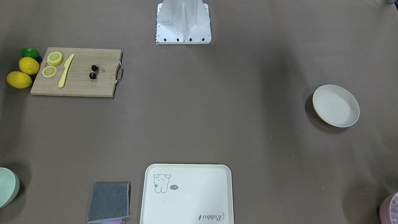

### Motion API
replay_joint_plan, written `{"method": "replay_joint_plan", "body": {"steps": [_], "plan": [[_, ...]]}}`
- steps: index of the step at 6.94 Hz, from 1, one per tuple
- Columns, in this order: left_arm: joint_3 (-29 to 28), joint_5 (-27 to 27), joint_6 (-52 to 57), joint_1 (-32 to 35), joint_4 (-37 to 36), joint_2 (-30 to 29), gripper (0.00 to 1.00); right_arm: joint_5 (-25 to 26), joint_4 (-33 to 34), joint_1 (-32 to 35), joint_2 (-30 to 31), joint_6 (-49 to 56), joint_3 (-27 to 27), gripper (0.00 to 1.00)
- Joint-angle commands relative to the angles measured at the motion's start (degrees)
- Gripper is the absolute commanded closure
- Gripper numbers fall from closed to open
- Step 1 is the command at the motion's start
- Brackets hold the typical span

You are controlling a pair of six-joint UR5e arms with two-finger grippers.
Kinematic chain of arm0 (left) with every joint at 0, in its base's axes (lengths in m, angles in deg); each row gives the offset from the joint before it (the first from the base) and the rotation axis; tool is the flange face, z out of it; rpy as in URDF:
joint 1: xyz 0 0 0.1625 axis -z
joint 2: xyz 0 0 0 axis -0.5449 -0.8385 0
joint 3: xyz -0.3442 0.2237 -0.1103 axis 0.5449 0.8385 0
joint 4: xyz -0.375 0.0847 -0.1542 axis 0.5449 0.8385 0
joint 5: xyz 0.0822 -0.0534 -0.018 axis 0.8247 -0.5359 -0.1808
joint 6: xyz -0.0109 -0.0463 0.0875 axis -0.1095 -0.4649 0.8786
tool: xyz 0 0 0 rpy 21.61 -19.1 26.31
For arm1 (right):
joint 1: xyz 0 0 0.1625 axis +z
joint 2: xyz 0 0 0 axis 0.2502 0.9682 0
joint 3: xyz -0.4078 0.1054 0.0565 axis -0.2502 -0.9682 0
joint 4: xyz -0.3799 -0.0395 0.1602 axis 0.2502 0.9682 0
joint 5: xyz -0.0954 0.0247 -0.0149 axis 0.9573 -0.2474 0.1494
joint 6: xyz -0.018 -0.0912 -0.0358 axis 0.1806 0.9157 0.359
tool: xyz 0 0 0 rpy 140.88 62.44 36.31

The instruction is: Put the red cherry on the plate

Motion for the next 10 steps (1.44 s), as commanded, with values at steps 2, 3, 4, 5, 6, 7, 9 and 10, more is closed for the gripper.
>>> {"method": "replay_joint_plan", "body": {"steps": [2,3,4,5,6,7,9,10], "plan": [[0.1,-0.1,-0.1,0.0,0.1,-0.2,0.01,-0.2,0.0,0.0,-0.1,-0.2,0.0,0.0],[0.5,-0.1,0.1,0.1,0.2,0.0,0.01,-0.2,0.0,0.0,0.0,-0.2,0.1,0.0],[0.1,-0.1,0.1,0.0,0.3,-0.1,0.01,-0.1,0.0,0.0,0.0,-0.2,0.0,0.0],[-0.2,-1.1,0.1,-0.1,0.4,-0.1,0.01,-0.1,0.0,0.0,-0.1,-0.2,0.0,0.0],[0.1,-1.4,0.1,0.0,0.4,0.0,0.01,-0.1,0.0,0.0,0.0,-0.2,0.0,0.0],[0.3,-1.3,0.0,0.0,0.3,-0.1,0.01,-0.1,0.0,0.0,0.0,-0.2,0.0,0.0],[0.4,-1.3,0.0,0.0,0.3,-0.2,0.01,0.0,0.0,0.0,0.0,-0.2,0.0,0.0],[0.3,-1.2,0.0,-0.1,0.3,-0.5,0.01,0.0,0.0,0.0,-0.1,-0.2,-0.1,0.0]]}}
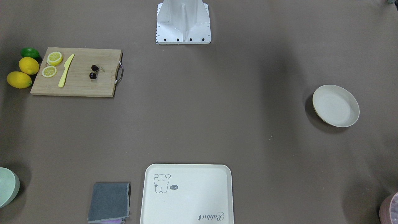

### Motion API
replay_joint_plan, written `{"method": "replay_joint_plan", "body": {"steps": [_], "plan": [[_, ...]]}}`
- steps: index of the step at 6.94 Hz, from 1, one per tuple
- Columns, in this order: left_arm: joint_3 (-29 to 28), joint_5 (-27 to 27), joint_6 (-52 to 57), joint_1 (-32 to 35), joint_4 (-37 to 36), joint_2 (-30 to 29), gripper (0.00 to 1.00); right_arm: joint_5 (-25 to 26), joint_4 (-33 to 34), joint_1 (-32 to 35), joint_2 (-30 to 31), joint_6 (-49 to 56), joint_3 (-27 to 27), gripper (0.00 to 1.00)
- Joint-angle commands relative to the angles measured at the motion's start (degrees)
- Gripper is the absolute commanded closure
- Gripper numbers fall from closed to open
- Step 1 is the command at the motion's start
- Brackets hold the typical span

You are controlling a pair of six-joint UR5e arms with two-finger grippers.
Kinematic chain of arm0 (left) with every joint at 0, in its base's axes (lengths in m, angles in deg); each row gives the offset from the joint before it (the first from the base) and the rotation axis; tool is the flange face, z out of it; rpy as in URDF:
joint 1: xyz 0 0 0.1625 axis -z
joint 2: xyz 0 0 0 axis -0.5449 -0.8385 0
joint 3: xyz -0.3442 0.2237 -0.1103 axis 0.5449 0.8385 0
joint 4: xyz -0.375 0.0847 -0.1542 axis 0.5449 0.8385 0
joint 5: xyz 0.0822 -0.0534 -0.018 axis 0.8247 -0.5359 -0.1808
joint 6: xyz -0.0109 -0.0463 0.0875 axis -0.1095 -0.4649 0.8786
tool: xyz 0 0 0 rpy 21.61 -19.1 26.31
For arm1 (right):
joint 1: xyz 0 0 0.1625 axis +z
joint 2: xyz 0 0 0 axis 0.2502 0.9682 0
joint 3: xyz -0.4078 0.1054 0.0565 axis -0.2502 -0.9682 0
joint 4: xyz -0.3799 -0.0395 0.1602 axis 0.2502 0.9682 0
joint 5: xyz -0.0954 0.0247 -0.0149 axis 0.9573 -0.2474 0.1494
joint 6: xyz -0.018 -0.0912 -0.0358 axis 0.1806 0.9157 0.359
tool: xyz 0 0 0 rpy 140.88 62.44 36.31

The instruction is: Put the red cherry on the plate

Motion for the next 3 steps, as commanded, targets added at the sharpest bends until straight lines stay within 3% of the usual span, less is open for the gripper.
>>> {"method": "replay_joint_plan", "body": {"steps": [1,3], "plan": [[0.1,0.1,0.0,0.0,0.0,-0.4,0.02,0.0,0.0,0.0,-0.1,0.0,-0.2,0.0],[0.7,-0.1,-0.2,-0.1,1.4,-0.5,0.01,-0.2,0.0,0.0,0.0,-0.1,-0.2,0.0]]}}
